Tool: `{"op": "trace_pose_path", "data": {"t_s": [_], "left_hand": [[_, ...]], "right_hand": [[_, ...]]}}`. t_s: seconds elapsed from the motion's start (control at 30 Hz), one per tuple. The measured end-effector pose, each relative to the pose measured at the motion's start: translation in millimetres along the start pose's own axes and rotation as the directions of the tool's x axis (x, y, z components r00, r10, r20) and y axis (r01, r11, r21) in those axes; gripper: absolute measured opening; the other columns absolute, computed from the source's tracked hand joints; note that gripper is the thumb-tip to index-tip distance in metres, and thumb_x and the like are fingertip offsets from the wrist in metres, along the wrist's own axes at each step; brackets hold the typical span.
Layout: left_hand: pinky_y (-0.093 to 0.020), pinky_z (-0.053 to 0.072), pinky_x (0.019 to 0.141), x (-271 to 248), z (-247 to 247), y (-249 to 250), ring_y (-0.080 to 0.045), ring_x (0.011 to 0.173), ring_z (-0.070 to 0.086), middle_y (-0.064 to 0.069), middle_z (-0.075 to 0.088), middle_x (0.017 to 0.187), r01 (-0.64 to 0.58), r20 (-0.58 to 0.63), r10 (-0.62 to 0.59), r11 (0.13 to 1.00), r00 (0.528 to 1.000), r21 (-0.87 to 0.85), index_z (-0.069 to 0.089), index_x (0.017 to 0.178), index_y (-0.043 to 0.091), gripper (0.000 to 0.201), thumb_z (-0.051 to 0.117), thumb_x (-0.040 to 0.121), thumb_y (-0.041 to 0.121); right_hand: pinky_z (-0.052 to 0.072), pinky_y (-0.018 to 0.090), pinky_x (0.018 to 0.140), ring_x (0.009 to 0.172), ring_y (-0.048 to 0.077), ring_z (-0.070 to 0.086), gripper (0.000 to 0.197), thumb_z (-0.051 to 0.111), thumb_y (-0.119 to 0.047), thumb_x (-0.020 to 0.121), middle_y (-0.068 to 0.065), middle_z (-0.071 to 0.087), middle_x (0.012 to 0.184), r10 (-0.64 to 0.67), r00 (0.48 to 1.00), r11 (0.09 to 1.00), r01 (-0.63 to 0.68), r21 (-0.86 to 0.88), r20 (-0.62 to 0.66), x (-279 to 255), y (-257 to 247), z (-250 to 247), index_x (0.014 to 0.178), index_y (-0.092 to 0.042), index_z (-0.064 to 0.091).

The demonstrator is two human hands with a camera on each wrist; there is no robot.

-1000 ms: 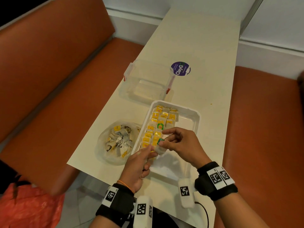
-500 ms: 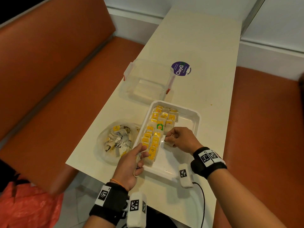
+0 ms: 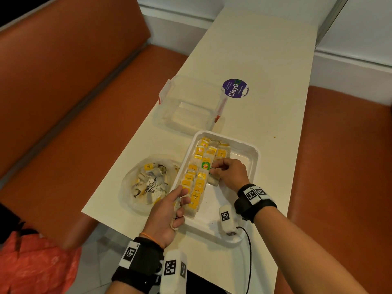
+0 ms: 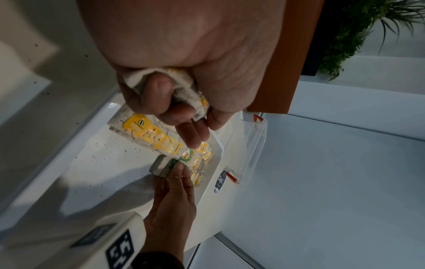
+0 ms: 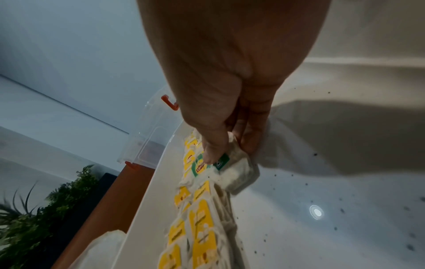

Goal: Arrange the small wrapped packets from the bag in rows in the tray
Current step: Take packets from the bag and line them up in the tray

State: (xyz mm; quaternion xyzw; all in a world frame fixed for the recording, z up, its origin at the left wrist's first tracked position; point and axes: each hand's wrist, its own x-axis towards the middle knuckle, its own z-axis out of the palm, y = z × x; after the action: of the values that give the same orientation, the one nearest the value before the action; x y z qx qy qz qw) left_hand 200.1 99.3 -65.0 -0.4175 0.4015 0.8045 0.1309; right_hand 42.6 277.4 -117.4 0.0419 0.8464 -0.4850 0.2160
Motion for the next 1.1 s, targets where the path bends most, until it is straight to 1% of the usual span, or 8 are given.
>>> {"op": "trace_pose_path", "data": {"t_s": [0.1,0.17,0.37,0.6,0.8,0.93,1.03,1.1], "left_hand": [[-0.02,0.022,0.036,2.4,2.0,-0.2,-0.008,0.051,0.036,-0.001,0.066,0.08,0.006,0.01,-0.006,1.0,1.0,-0.001,0.068,0.108,0.014,0.026,0.066,0.1,0.039],[-0.02,0.021,0.036,3.3,3.7,-0.6,-0.008,0.05,0.036,-0.001,0.066,0.081,0.006,0.014,-0.006,1.0,1.0,-0.002,0.068,0.107,0.014,0.026,0.066,0.1,0.039],[-0.019,0.021,0.037,5.8,7.5,-2.6,-0.009,0.05,0.037,-0.002,0.067,0.083,0.017,-0.001,-0.017,1.0,1.0,0.002,0.07,0.104,0.014,0.025,0.066,0.099,0.039],[-0.019,0.02,0.037,7.1,12.1,-5.4,-0.009,0.051,0.037,-0.003,0.067,0.084,0.021,-0.015,-0.021,1.0,1.0,0.009,0.071,0.103,0.016,0.024,0.067,0.099,0.04],[-0.019,0.023,0.035,3.3,22.1,-3.9,-0.009,0.051,0.046,-0.007,0.07,0.091,0.018,0.046,-0.015,0.999,0.999,-0.05,0.069,0.118,0.013,0.044,0.061,0.099,0.052],[-0.018,0.026,0.033,-1.2,28.5,0.9,-0.009,0.052,0.052,-0.012,0.073,0.106,0.026,0.144,-0.01,0.994,0.989,-0.11,0.065,0.132,0.011,0.069,0.047,0.099,0.068],[-0.019,0.025,0.034,-7.1,31.7,4.2,-0.01,0.055,0.053,-0.009,0.069,0.097,0.039,0.217,-0.013,0.992,0.976,-0.118,0.063,0.14,0.01,0.078,0.044,0.097,0.073],[-0.02,0.024,0.036,-10.3,33.0,5.5,-0.009,0.056,0.054,-0.013,0.07,0.108,0.047,0.271,-0.013,0.992,0.962,-0.117,0.068,0.136,0.012,0.079,0.042,0.097,0.075]], "right_hand": [[0.044,0.004,0.062,0.074,0.004,0.061,0.016,0.09,-0.014,0.079,-0.006,0.071,0.086,-0.005,0.999,1.0,0.006,0.008,-0.033,0.5,-1.5,-0.1,0.092,-0.018,0.08],[0.042,0.001,0.055,0.07,0.002,0.059,0.018,0.09,-0.01,0.078,-0.003,0.071,0.085,-0.001,0.998,1.0,0.002,0.025,-0.062,-0.3,-2.2,0.2,0.091,-0.017,0.079],[0.044,0.013,0.063,0.069,0.003,0.059,0.027,0.093,-0.01,0.072,-0.005,0.068,0.083,0.003,0.991,0.999,0.003,0.038,-0.134,0.3,0.1,-0.3,0.085,-0.024,0.074],[0.041,0.013,0.063,0.074,0.004,0.057,0.038,0.099,-0.014,0.061,-0.004,0.068,0.092,-0.06,0.99,0.998,0.059,-0.005,-0.126,-3.6,1.6,-6.6,0.081,-0.023,0.068],[0.047,0.015,0.067,0.075,0.008,0.064,0.027,0.091,-0.015,0.075,-0.007,0.069,0.098,-0.087,0.99,0.996,0.084,-0.037,-0.115,-16.5,-7.2,-13.2,0.086,-0.029,0.071],[0.048,0.01,0.068,0.078,0.001,0.066,0.016,0.089,-0.036,0.08,-0.014,0.074,0.097,-0.197,0.975,0.979,0.202,-0.036,0.106,-50.3,-42.1,-27.2,0.092,-0.033,0.079],[0.053,0.018,0.077,0.087,0.001,0.067,0.022,0.091,-0.037,0.077,-0.019,0.074,0.102,-0.292,0.903,0.944,0.325,-0.055,0.316,-80.5,-64.5,-38.6,0.094,-0.041,0.078],[0.054,0.021,0.076,0.088,0.005,0.067,0.032,0.092,-0.034,0.076,-0.02,0.073,0.105,-0.326,0.85,0.915,0.393,-0.086,0.413,-96.3,-71.2,-40.9,0.103,-0.042,0.077]]}}
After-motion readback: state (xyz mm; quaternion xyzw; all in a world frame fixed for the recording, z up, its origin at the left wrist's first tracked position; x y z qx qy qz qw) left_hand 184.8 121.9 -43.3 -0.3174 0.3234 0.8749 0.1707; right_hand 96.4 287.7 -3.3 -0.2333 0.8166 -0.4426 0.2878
